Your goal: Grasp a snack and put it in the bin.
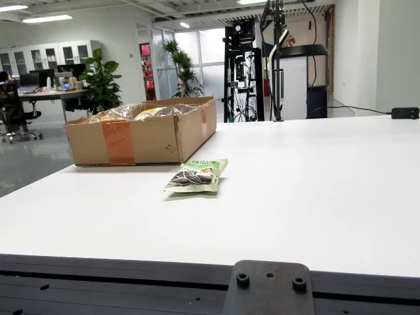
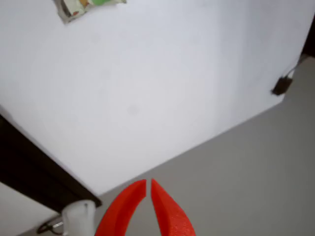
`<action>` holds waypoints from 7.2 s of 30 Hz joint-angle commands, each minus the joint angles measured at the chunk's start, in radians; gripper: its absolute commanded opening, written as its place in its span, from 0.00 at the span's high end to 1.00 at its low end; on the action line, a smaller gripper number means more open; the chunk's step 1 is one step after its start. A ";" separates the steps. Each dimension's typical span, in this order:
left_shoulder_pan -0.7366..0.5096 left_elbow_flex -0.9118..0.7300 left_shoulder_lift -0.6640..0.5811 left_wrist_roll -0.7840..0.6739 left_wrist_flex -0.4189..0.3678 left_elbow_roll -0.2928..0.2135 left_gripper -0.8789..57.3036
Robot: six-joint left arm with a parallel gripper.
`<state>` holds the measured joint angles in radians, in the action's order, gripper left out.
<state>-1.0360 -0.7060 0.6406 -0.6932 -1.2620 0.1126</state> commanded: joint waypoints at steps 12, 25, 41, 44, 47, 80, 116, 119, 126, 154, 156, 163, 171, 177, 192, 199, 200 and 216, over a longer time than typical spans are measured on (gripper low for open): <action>0.004 -0.022 0.009 -0.555 -0.014 0.127 0.81; 0.008 -0.067 0.116 -0.676 -0.024 0.151 0.48; 0.051 -0.101 0.234 -0.878 -0.029 0.181 0.30; 0.059 -0.104 0.250 -0.878 -0.031 0.180 0.29; 0.071 -0.098 0.267 -0.878 -0.033 0.175 0.29; 0.137 -0.235 0.263 -0.593 -0.006 0.234 0.44; 0.095 -0.578 0.076 0.873 0.481 0.059 0.08; 0.108 -0.620 0.069 0.940 0.527 0.045 0.08; 0.120 -0.655 0.133 1.065 0.627 0.016 0.07; 0.170 -0.533 0.380 1.234 0.795 0.007 0.06; 0.177 -0.536 0.382 1.237 0.795 0.007 0.06; 0.189 -0.542 0.387 1.247 0.813 0.008 0.06; 0.178 -0.544 0.410 1.252 0.830 0.007 0.06; 0.166 -0.549 0.418 1.253 0.837 0.000 0.08; 0.172 -0.557 0.418 1.177 0.839 -0.038 0.43; 0.180 -0.562 0.404 1.079 0.827 -0.036 0.57; 0.179 -0.562 0.400 1.069 0.825 -0.036 0.59; 0.175 -0.562 0.316 0.901 0.780 -0.015 0.72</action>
<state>-0.8654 -1.2692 0.9766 0.2451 -0.4766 0.0900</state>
